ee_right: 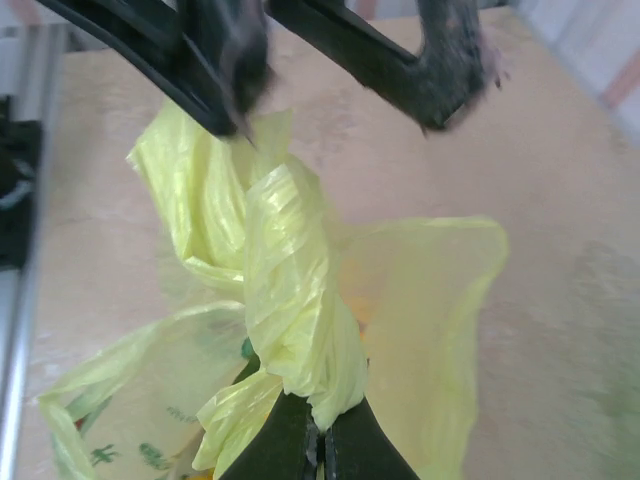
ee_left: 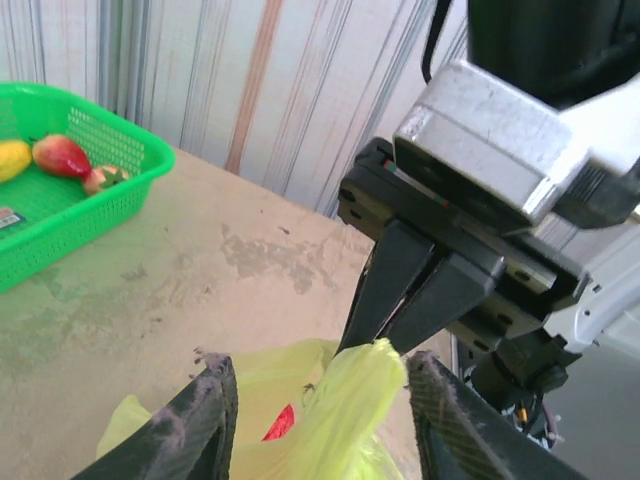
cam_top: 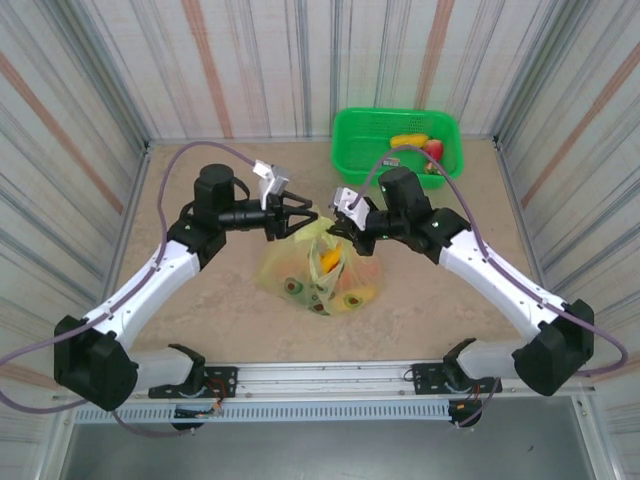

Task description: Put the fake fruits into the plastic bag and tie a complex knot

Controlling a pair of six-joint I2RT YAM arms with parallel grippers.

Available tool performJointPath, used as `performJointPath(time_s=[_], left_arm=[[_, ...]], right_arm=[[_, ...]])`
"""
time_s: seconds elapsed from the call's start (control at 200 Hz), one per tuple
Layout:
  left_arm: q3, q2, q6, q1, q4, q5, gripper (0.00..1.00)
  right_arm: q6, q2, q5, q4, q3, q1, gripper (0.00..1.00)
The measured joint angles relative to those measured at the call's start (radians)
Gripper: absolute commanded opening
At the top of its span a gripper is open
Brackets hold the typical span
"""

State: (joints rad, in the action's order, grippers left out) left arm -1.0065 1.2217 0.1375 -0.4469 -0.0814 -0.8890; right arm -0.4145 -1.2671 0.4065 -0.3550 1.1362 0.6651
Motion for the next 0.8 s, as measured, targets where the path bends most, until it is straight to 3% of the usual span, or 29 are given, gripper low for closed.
performJointPath(time_s=[0.265,0.531,0.716,0.801], left_arm=[[0.006,-0.008,0.023,0.001,-0.021,0.008,0.52],[0.008,-0.022,0.026,0.014,-0.021,0.044,0.47],[0.008,-0.023,0.051,0.05,-0.016,0.106,0.43],[0.008,-0.023,0.062,0.06,0.005,0.147,0.29]], right_arm=[[0.009,0.01,-0.284,0.157,-0.103,0.101,0.0],[-0.097,0.04,-0.544,0.313,-0.142,0.155,0.0],[-0.224,0.054,-0.593,0.397,-0.195,0.176,0.0],[-0.249,0.054,-0.588,0.404,-0.196,0.176,0.0]])
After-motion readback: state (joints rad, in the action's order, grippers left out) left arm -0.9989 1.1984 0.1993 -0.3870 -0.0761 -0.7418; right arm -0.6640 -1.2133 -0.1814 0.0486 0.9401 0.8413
